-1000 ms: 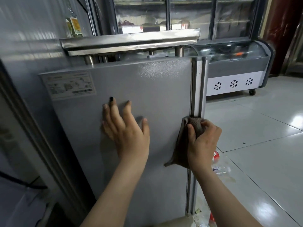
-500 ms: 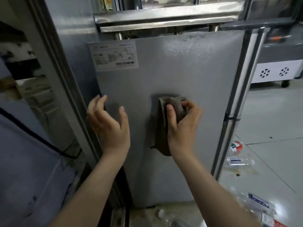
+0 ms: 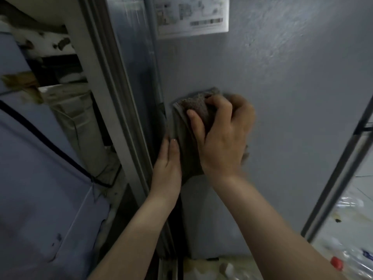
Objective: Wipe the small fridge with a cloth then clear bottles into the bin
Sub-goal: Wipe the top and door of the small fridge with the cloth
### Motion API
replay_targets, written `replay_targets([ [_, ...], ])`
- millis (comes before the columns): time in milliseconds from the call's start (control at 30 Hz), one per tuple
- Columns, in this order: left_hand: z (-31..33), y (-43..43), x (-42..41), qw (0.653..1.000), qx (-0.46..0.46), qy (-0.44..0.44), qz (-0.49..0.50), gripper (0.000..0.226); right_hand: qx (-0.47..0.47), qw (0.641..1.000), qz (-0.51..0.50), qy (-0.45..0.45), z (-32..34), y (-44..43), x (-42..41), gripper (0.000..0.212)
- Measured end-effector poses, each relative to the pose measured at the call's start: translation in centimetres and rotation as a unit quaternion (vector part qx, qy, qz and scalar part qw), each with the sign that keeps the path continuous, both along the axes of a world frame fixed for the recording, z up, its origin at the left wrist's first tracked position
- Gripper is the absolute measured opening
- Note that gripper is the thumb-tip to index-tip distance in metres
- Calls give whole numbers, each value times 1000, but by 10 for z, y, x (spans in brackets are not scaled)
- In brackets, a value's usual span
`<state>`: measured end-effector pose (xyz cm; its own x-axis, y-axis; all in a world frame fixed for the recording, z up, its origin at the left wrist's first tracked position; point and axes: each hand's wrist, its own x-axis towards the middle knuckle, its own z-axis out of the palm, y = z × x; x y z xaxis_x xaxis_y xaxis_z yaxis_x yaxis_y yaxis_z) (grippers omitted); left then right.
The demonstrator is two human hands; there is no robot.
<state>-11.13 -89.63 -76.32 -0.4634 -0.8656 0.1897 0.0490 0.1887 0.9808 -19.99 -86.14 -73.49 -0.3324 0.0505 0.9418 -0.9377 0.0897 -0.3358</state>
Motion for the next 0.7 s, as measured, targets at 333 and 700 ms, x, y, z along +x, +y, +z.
replay_targets([
  [333,-30,-18,-4,985,98,79,-119,72,45,985,-113,122,-69,-10,-13,35],
  [700,-40,-8,5,991,6,68,-114,66,111,960,-95,238,-94,2,-21,33],
])
